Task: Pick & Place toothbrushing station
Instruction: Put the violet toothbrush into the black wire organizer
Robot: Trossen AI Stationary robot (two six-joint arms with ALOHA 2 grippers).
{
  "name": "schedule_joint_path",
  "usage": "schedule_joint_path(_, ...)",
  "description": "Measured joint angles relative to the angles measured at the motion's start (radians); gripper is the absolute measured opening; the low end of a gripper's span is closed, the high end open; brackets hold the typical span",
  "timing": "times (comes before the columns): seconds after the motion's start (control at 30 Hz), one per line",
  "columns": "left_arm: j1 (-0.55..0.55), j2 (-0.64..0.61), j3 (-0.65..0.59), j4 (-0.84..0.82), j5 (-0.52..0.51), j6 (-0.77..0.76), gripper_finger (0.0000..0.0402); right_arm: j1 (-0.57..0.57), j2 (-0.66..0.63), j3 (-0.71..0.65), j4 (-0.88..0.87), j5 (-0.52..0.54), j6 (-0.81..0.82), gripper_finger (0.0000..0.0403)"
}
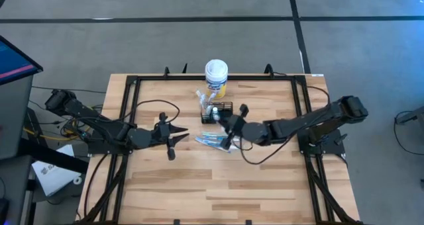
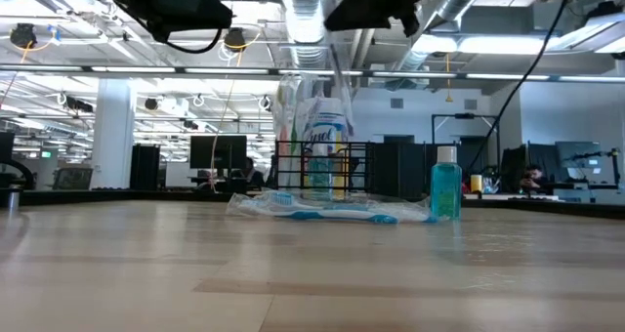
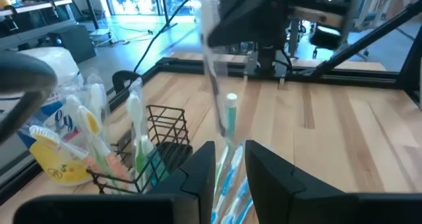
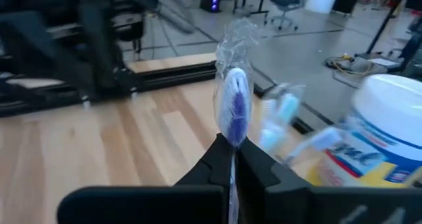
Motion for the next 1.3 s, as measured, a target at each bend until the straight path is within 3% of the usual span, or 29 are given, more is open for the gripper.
schedule_joint_path(0.3, 0.001, 0.003, 0.000, 0.012, 0.000, 0.000, 0.0077, -0.071, -0.073, -0.094, 0.106, 0.016, -0.034, 0.0000)
schedule_joint_path(0.7, 0.001, 0.003, 0.000, 0.017, 0.000, 0.000, 0.0077, -0.185, -0.073, -0.097, 0.142, 0.006, -0.096, 0.0000)
schedule_joint_path(0.97, 0.001, 0.003, 0.000, 0.016, 0.000, -0.004, 0.0077, -0.266, -0.073, -0.097, 0.168, -0.057, -0.100, 0.0000)
schedule_joint_path(1.3, 0.001, 0.003, -0.025, 0.027, 0.000, -0.006, 0.0077, -0.300, -0.073, -0.097, 0.152, -0.088, -0.089, 0.0000)
